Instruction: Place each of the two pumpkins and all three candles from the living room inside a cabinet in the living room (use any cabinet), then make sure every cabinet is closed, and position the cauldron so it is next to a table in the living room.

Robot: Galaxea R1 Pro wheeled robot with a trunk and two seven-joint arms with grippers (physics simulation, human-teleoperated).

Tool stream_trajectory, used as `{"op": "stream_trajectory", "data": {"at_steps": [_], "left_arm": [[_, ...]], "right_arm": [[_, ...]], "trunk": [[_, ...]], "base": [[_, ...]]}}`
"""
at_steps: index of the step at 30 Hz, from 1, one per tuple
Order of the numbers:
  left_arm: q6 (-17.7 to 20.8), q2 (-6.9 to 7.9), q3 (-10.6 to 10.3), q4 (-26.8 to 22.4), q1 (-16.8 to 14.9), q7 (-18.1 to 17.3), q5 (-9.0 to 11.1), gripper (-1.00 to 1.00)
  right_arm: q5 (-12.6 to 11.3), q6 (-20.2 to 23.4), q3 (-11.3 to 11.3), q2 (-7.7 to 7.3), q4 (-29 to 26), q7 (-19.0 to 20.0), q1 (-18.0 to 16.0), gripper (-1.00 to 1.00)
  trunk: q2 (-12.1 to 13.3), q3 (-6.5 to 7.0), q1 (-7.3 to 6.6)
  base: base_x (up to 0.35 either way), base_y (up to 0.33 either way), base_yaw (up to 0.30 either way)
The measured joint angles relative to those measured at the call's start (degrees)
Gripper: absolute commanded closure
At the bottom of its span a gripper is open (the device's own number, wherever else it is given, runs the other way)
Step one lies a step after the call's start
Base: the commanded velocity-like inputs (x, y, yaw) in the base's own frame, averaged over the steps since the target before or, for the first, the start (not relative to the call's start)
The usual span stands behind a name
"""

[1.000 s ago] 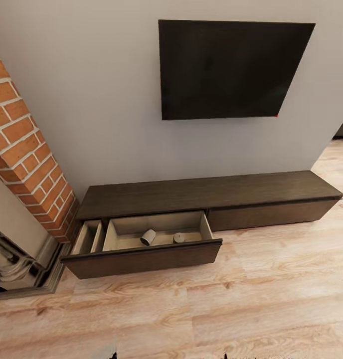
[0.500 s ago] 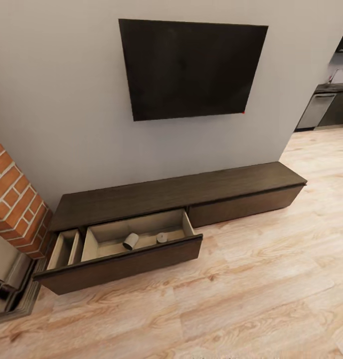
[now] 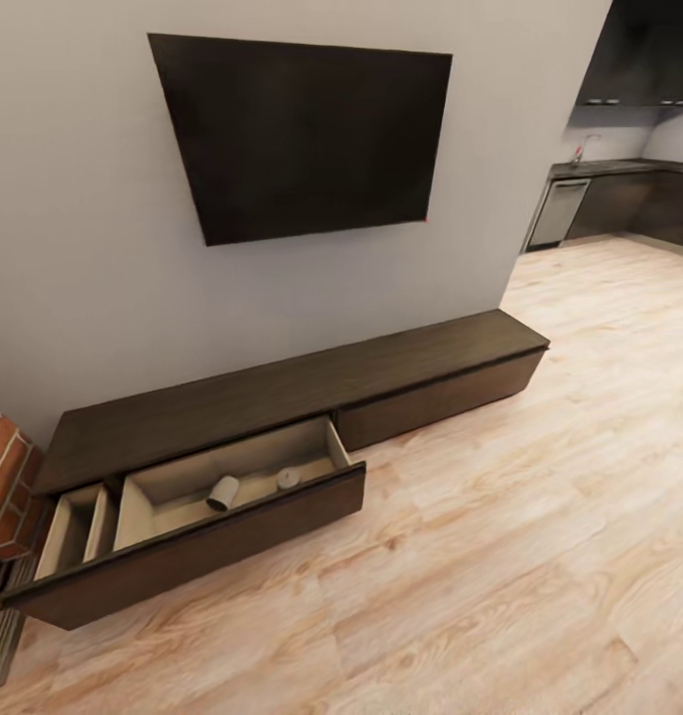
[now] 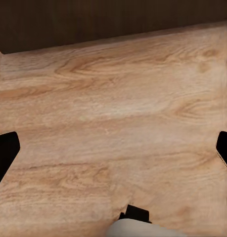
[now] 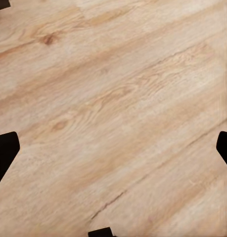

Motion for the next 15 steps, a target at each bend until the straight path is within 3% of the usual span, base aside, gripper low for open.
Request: {"op": "stream_trajectory", "data": {"at_steps": [7,15], "left_arm": [[10.32,-0.29,0.12,0.43,0.06,-0.06,0.00,-1.00],[12.71,-0.30,0.21,0.53,0.07,-0.13,0.00,-1.00]], "right_arm": [[0.00,-0.01,-0.04,0.00,-0.02,-0.01,0.00,-1.00],[0.00,0.06,0.03,0.00,-0.03,0.00,0.00,-1.00]], "trunk": [[0.00,0.00,-0.03],[0.00,0.00,-0.03]], "base": [[0.241,-0.120,-0.296],[0.306,-0.016,-0.296]]}}
